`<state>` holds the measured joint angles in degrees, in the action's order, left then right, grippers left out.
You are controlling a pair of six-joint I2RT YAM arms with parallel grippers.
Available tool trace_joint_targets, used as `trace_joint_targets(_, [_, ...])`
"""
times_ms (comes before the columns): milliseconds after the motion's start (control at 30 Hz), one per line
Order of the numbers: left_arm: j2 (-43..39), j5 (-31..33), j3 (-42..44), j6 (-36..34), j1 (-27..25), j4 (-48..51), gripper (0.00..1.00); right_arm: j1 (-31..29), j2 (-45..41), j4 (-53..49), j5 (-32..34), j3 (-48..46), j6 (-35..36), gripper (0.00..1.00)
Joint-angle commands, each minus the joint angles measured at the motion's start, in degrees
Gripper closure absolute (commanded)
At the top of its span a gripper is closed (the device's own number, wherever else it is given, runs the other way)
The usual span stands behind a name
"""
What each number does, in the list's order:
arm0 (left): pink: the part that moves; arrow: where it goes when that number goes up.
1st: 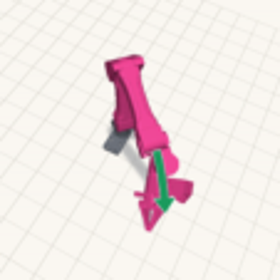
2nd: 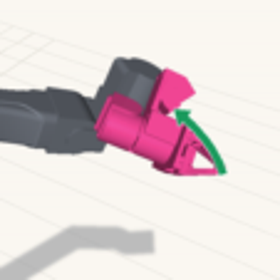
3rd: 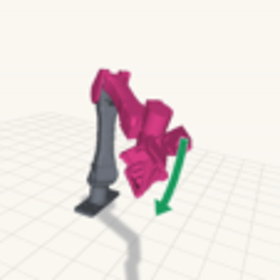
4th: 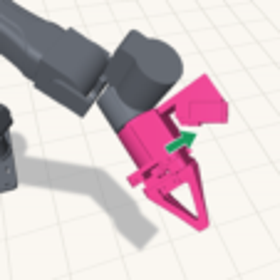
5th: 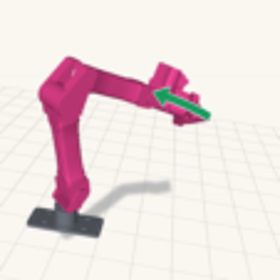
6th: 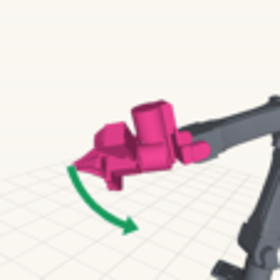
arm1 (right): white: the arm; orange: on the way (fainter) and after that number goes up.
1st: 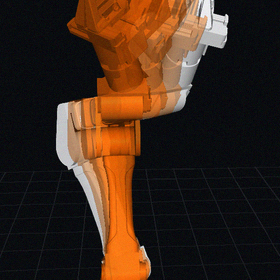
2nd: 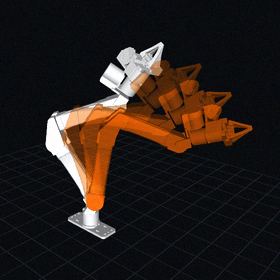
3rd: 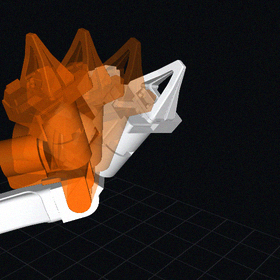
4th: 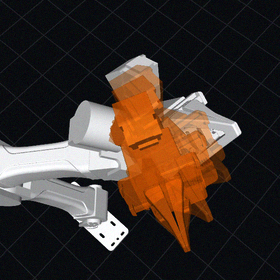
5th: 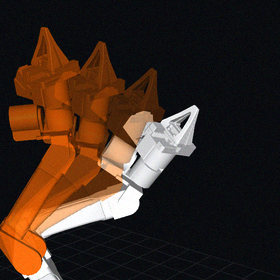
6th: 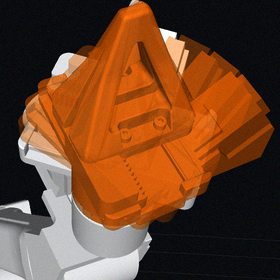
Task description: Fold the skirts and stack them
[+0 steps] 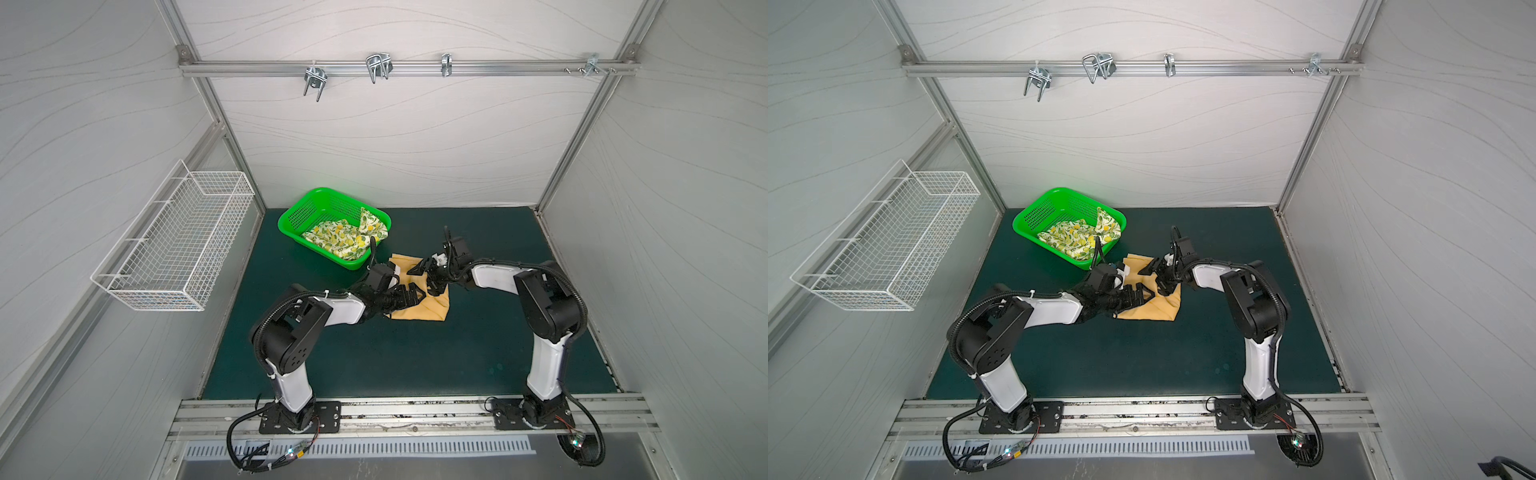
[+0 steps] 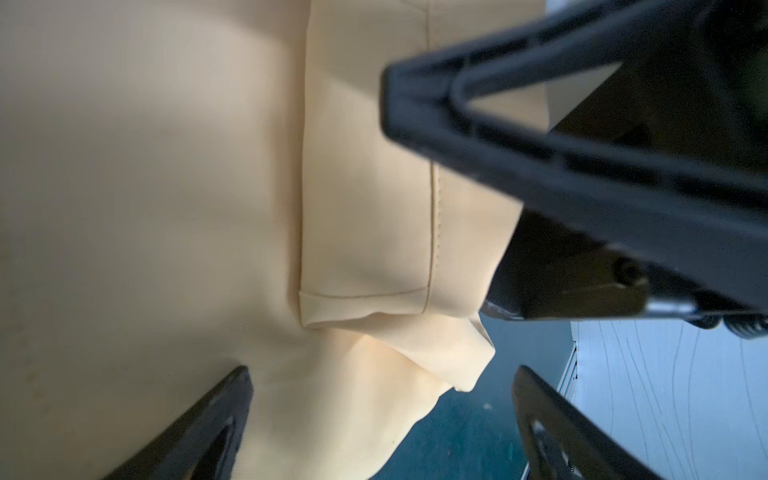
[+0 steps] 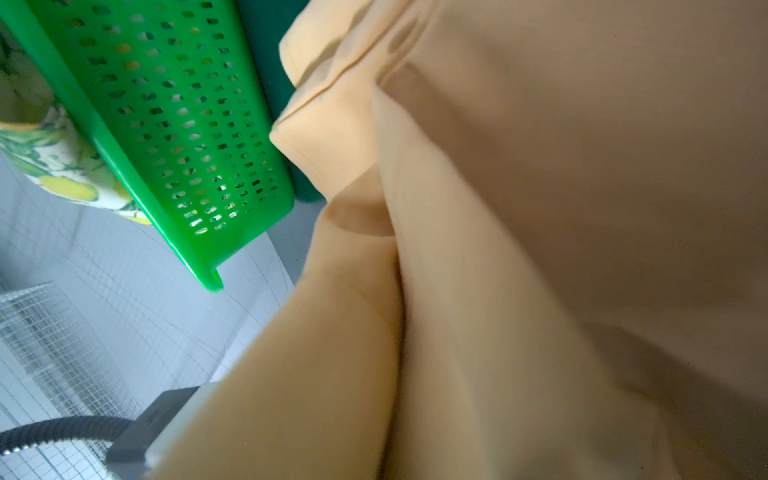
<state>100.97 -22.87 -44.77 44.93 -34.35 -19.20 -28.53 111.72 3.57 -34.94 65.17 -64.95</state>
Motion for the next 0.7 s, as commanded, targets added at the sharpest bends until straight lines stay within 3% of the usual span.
trace_joint_targets(0, [3.80,0.33,1.80,0.20,-0.63,8.81,0.02,-0.28,1.24,0.51,0.09,1.19,-1.66,0.01])
trace_joint_targets(467, [3.80,1.03,1.53,-0.37,-0.60,9.93,0.02,1.15,-3.12,-1.09,-1.93,9.18,-5.26,0.01])
trace_joint_targets(667, [4.06,1.10,1.53,-0.54,-0.54,10.15,0.02,3.84,-4.41,-3.47,-3.07,11.81,-3.30,0.01])
